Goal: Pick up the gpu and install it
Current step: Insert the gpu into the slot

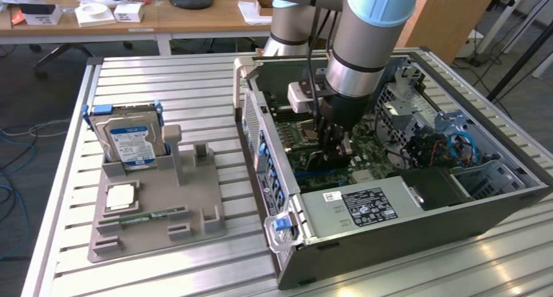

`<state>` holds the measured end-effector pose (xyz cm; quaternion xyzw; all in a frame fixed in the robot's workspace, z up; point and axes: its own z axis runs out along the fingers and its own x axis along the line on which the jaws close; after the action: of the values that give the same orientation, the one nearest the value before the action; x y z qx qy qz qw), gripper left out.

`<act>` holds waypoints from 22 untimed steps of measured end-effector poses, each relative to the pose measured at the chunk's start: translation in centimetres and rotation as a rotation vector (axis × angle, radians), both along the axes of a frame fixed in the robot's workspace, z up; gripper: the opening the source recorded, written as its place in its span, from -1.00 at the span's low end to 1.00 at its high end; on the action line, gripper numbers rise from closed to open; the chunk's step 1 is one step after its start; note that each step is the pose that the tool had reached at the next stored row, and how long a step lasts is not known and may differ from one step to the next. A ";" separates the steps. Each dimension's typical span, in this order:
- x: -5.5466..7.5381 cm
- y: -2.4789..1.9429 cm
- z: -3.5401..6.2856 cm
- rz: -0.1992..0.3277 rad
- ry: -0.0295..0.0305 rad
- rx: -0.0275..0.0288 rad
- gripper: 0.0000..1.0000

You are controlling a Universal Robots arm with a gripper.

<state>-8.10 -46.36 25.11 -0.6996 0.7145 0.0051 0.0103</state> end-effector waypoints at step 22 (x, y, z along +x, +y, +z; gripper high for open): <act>0.0 0.00 0.00 0.015 0.0001 0.0007 -0.47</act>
<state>-8.08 -46.36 25.11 -0.7048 0.7093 0.0055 0.0104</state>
